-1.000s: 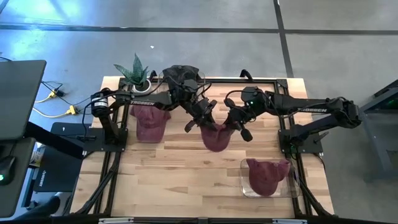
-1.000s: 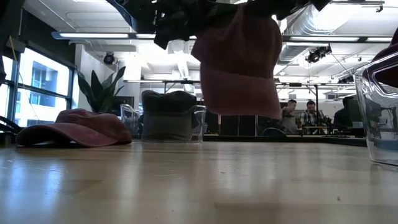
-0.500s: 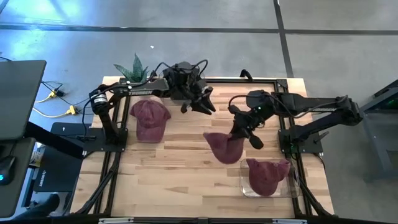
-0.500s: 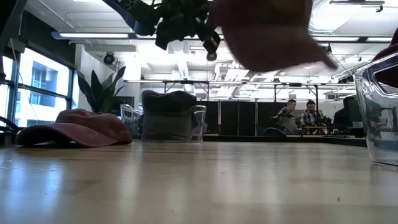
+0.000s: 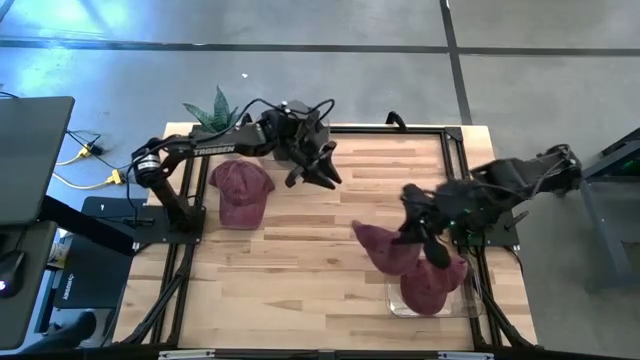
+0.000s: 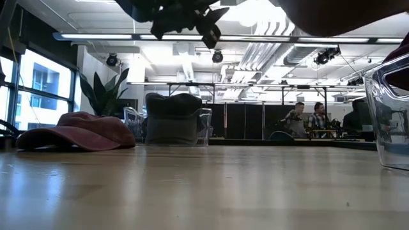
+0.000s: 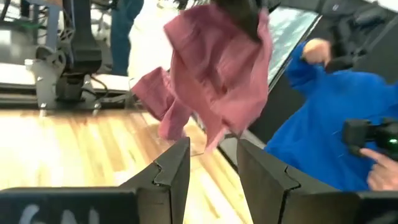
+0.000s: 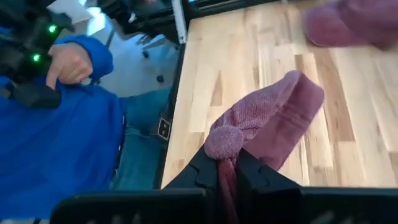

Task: Pick & Place hat
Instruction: Put the bottom red cap into the bottom transparent bin

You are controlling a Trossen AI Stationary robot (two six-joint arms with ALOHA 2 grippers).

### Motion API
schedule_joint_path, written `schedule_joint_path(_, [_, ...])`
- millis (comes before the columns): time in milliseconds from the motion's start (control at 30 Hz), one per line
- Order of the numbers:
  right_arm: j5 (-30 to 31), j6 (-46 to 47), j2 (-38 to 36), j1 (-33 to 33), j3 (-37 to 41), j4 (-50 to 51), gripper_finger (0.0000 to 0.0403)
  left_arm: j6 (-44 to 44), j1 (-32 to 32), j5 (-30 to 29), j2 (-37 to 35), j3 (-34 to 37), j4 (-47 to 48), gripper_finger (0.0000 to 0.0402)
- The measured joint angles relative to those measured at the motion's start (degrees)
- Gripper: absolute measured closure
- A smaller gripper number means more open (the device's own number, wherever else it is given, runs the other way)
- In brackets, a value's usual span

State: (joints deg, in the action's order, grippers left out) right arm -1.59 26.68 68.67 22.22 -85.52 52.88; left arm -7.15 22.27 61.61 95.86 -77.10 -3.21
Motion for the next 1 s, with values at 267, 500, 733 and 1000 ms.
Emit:
schedule_joint_path(267, [16.2, 16.9, -2.8, 14.1, -0.1, -0.5, 0.039, 2.9, -1.3, -5.5, -0.3, 0.0, 5.4, 0.0276])
schedule_joint_path(500, [22.5, 28.8, -2.8, 23.8, 2.5, 2.0, 0.0396, 3.7, -1.3, -8.3, -0.3, 0.0, 8.0, 0.0276])
schedule_joint_path(733, [28.3, 43.6, -2.8, 30.4, 10.8, 2.6, 0.0395, 4.1, -1.3, -8.5, -0.3, 0.0, 8.8, 0.0276])
schedule_joint_path(1000, [23.2, 52.3, -2.8, 34.1, 20.6, 1.7, 0.039, 4.1, -1.3, -8.7, -0.3, 0.0, 9.4, 0.0276])
